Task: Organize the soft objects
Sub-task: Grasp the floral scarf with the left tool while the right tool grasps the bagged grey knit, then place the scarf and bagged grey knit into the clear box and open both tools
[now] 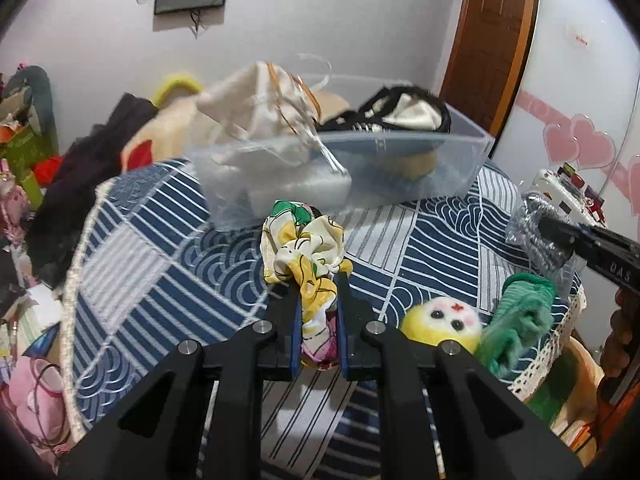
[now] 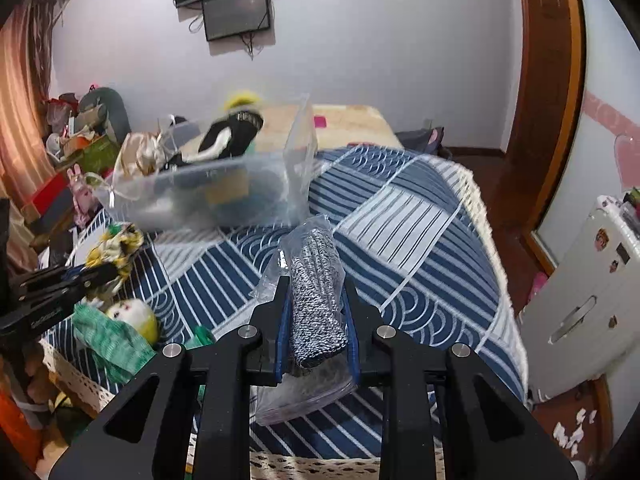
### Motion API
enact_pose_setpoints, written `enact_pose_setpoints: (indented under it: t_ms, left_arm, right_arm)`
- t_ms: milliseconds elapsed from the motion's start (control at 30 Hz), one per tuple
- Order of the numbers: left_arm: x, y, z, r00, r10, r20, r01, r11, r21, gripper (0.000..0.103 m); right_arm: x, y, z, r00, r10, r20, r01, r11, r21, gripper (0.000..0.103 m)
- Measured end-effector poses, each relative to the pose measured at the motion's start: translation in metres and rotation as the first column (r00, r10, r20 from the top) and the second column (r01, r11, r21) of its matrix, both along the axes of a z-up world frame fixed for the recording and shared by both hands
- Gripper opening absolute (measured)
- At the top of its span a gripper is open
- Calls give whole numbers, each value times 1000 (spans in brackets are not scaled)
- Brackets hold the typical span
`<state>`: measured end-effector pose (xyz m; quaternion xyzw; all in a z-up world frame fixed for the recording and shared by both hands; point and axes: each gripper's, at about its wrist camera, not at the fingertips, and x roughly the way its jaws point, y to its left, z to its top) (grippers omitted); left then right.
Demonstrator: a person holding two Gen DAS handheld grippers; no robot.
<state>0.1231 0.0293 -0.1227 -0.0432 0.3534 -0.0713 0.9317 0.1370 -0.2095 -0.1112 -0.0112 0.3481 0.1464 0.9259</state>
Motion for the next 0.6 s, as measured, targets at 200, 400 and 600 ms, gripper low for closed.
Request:
enact_pose_setpoints:
  t_ms: [200,400,600]
  left_arm:
    - [-21,9,30,996,15,89,-15,1000,3,13]
    - [-29,12,64,983,31,179,-29,1000,-9,13]
    - [-23,12,90,967,20,256,-16,1000,-18,13]
  right_arm:
    - [-3,-2,21,998,-9,59,9,1000,5,21]
    - [-3,7,44,991,5,131,-6,1000,8,21]
    - [2,22,70,974,25,225,-24,1000,-7,21]
